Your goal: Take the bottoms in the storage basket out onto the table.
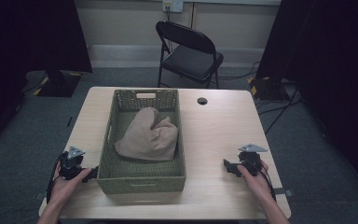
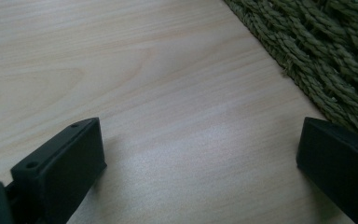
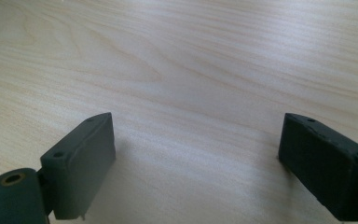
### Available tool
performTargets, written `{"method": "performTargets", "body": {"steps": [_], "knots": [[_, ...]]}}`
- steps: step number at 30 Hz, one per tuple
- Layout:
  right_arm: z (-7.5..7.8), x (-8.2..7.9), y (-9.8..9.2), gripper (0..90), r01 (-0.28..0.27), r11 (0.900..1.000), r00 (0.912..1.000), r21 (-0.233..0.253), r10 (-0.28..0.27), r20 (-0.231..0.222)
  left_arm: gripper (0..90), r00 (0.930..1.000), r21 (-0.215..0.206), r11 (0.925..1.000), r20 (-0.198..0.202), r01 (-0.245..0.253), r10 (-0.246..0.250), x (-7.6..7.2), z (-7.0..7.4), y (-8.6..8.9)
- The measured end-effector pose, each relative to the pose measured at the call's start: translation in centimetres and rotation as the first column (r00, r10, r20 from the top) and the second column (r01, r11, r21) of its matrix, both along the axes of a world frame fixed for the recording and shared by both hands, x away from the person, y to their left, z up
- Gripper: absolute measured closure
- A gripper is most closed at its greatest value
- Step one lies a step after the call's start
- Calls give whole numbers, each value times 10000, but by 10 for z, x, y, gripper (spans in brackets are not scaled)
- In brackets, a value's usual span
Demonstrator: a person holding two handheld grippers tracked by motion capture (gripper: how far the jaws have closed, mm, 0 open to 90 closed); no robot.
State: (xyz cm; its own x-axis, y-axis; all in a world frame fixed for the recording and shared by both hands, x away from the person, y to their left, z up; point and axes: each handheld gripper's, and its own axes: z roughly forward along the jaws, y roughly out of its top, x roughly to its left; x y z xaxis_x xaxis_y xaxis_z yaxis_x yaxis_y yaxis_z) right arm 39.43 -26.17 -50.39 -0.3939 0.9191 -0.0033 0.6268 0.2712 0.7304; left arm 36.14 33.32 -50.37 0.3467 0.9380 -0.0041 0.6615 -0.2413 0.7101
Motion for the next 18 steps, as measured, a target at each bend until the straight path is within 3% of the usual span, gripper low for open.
{"method": "performTargets", "body": {"steps": [5, 9, 14, 18], "knots": [[0, 0, -1, 104, -129, 9999, 9999, -7, 129, 7, 84, 9997, -107, 9996, -63, -251, 250, -1, 3, 2], [0, 0, -3, 104, -231, 9997, 9997, -27, 231, -2, 172, 9997, -6, 9999, -197, -123, 123, -1, 7, 0], [0, 0, -3, 103, -228, 9997, 9997, -27, 228, 2, 193, 9992, -152, 9999, -401, -62, 56, -1, 11, 1], [0, -1, -3, 104, -207, 9998, 9998, -27, 207, 5, 197, 9998, -580, 9982, -130, -161, 154, -4, 19, 2]]}}
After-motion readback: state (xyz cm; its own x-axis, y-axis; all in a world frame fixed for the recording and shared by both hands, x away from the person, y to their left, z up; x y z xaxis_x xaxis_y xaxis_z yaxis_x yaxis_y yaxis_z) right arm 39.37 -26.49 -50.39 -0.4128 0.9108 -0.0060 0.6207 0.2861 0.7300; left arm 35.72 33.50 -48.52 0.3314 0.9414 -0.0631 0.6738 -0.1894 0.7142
